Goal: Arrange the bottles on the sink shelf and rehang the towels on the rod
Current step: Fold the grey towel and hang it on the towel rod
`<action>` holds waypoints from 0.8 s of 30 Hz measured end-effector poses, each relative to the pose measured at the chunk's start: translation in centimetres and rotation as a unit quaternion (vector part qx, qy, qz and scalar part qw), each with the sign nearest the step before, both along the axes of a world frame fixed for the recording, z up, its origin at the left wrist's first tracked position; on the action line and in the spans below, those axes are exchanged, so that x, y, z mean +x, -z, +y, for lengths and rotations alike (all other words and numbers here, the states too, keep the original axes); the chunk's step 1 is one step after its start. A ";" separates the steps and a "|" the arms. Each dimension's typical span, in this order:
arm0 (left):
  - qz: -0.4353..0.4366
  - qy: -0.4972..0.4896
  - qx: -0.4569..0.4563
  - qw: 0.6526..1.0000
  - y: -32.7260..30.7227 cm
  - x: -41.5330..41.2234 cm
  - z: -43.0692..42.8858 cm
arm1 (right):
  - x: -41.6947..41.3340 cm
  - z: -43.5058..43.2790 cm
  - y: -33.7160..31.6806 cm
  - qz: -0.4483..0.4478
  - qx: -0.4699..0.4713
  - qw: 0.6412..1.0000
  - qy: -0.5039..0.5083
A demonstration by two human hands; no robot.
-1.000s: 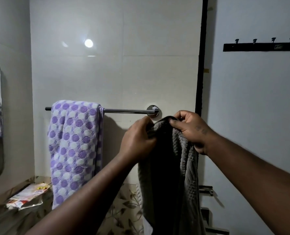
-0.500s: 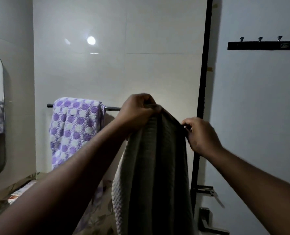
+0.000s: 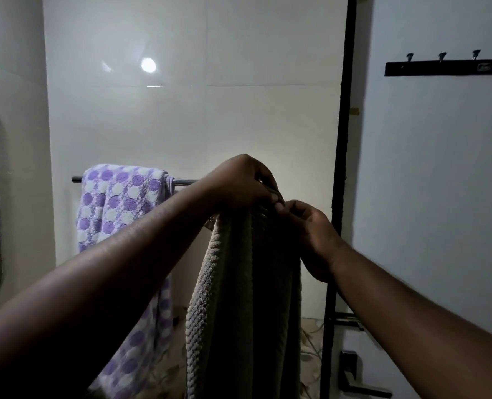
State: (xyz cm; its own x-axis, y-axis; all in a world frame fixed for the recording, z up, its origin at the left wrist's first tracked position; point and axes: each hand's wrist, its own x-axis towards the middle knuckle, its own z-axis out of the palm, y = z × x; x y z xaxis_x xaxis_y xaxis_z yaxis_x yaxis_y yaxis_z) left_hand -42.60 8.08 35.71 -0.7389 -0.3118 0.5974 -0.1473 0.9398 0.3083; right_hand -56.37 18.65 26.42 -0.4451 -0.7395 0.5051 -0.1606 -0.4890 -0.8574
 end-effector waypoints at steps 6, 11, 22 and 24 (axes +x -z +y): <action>0.062 -0.057 -0.003 0.996 -0.6 1.3 -2.1 | -2.5 0.8 3.9 0.018 0.068 0.997 -0.026; 0.092 -0.119 0.040 0.988 -0.7 2.5 -5.7 | -4.9 2.3 5.3 -0.097 0.073 0.991 -0.062; -0.054 0.079 0.119 0.988 2.0 -1.3 -2.1 | -0.9 -0.5 -3.1 -0.034 0.028 0.999 -0.028; -0.022 0.054 0.089 0.994 1.9 -1.0 -1.9 | -1.4 0.1 -2.8 -0.045 0.042 0.995 -0.080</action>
